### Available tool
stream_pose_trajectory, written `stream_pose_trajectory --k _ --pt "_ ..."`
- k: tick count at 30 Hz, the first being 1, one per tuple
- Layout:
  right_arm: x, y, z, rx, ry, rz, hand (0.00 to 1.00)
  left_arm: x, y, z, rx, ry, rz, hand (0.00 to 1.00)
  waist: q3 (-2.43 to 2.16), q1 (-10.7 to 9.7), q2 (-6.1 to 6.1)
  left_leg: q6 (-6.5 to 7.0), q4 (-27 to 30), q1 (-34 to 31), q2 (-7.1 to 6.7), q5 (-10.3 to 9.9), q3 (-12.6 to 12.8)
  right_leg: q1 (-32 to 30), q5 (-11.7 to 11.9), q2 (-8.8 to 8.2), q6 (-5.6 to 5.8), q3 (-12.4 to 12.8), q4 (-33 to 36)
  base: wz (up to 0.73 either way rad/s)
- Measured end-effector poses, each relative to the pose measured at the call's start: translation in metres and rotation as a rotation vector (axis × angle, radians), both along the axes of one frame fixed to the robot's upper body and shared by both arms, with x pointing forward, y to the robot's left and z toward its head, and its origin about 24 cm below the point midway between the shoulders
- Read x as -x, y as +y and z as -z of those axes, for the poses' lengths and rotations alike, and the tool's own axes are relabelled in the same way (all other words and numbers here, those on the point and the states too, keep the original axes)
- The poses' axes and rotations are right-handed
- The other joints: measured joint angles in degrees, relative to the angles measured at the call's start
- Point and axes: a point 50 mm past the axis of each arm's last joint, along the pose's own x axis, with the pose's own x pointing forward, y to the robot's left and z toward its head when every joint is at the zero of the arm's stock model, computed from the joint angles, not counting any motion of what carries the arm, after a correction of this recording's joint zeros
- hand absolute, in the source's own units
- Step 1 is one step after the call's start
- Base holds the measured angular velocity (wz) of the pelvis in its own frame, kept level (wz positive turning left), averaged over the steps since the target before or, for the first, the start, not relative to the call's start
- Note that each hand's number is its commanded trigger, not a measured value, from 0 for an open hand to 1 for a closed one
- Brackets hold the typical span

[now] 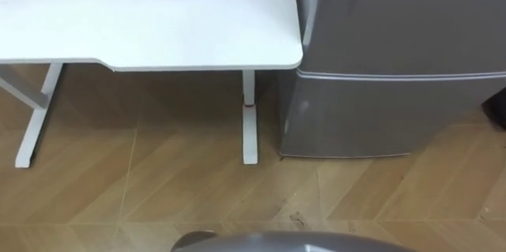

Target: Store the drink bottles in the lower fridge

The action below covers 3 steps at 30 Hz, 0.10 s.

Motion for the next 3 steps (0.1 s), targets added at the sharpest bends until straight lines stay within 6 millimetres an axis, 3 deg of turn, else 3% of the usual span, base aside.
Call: stream_pose_trajectory --k 3 --pt "-0.0014 0.0004 0.0002 0.012 0.005 -0.034 0.0 -0.0029 -0.0031 0.0008 0.014 0.008 0.047 0.0 0.0 -0.07 0.21 0.0 0.0 0.04 0.02 0.0 -0.03 0.02 0.0 0.03 0.0 0.03 0.0 0.0"
